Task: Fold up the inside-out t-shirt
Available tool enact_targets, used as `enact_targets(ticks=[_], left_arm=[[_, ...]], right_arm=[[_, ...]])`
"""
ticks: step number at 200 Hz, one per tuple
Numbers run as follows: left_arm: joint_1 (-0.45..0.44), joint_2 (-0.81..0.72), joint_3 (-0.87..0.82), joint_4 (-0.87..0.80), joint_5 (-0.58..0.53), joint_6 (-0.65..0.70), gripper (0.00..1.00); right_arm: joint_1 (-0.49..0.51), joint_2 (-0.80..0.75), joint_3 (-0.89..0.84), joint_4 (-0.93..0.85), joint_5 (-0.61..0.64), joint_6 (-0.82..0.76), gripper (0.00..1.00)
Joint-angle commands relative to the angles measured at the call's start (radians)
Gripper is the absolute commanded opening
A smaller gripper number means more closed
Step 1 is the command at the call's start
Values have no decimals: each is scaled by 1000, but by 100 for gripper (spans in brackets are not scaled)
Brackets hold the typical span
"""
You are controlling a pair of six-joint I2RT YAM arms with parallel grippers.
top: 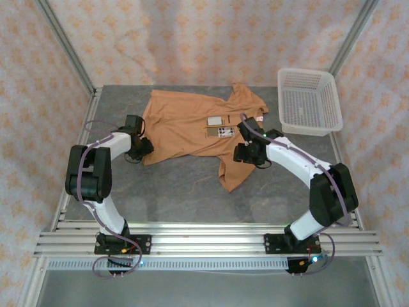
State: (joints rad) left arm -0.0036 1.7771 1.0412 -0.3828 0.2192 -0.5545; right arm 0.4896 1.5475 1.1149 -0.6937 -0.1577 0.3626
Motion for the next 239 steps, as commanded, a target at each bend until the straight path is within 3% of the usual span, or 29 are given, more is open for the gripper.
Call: enact_targets(ticks=[1,13,45,90,159,221,239], left_arm=[[11,15,16,-5,-28,5,31],[11,7,18,-9,-32,5,26],[12,-20,23,-20,-35,5,0],[13,-50,52,-76,-35,5,0],[12,-168,79,-154,-50,15,0],[11,-212,79,-187,-64,15,0],[11,-218,84,-200,-67,15,0]], right_arm=[[-8,-16,28,-30,7,-15,56],[-8,-15,30,-33,4,-15,56],[-8,-17,25,-30,-8,-8,55],[16,-39,-41,-53,-62,54,54],[177,-78,-244,61,-158,214,51],[219,44,-232,191,-121,245,51],[219,106,-217,205,-119,239,45]])
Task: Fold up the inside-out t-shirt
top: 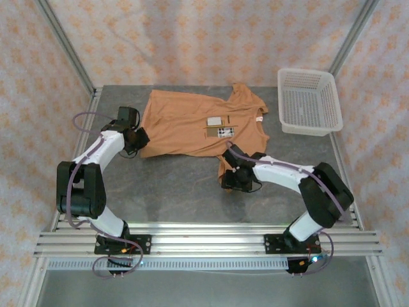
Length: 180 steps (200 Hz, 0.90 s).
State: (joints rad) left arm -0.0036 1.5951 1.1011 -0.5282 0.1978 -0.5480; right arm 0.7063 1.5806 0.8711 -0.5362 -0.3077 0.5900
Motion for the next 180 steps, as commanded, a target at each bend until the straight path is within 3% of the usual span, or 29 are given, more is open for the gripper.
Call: enact_targets(ticks=[1,33,84,166,180], left_arm=[[11,-37,25,-55,-47,8,0],[11,-51,51,-90,-51,32,0],[10,-69,82,-111,-21,33,0],[-67,60,-83,72,48,-22,0],[-71,78,-86,79,48,-20,15]], right_arm=[[2,76,27,48,30,12,44],[0,56,66,-25,81,-19,0],[-116,-181,217,-280,304,-143,0],[-163,-232,239,-292,256,-168,0],[-163,-231,230,-289,254,-168,0]])
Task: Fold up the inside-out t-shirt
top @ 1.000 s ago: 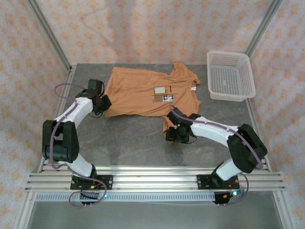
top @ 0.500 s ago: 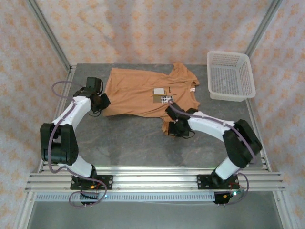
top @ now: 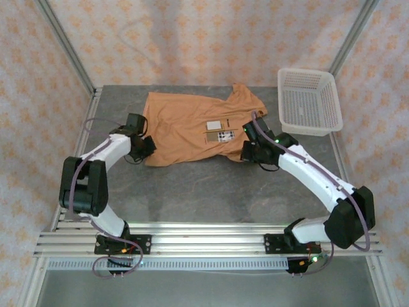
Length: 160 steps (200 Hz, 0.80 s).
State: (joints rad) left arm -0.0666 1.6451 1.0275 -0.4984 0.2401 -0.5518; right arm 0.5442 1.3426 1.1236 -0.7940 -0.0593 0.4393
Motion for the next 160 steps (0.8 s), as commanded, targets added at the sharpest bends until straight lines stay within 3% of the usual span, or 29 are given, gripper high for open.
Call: enact_targets(ticks=[1,21,99,130,160], left_arm=[[-9,29,-12,49,5,-16,16],[-12,40,-9,52,-5,-13,28],[-12,32,5,18,-46,3,25],[-12,4,18,-19,-75,12,7],[-14,-42,42,-81,-109,12,0]], right_arm=[[-1,7,-23,-31,6,-18,0],[-1,7,-24,-31,11,-20,0],[-1,17,-13,-29,-4,-23,0],[-2,23,-12,-24,-20,-21,0],[-2,29,-3,-30,-16,-28,0]])
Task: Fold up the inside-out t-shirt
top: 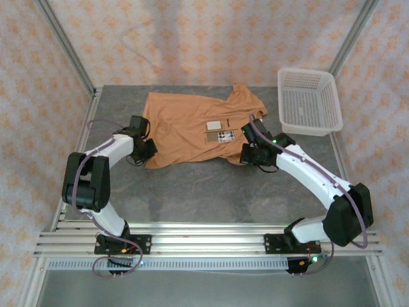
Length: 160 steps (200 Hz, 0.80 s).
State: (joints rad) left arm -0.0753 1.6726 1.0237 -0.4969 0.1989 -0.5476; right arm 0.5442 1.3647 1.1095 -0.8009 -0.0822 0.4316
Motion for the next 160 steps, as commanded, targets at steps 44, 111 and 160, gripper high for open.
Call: enact_targets(ticks=[44,111,160], left_arm=[[-35,-199,159,-241,-160,60,0],[39,-258,606,-458,-219,100,0],[108,-351,800,-493,-179,105,0]], right_arm=[[-14,33,90,-59,38,-56,0],[-189,5,683,-199,159,-192,0],[-254,-65,944,-314,228,-261,0]])
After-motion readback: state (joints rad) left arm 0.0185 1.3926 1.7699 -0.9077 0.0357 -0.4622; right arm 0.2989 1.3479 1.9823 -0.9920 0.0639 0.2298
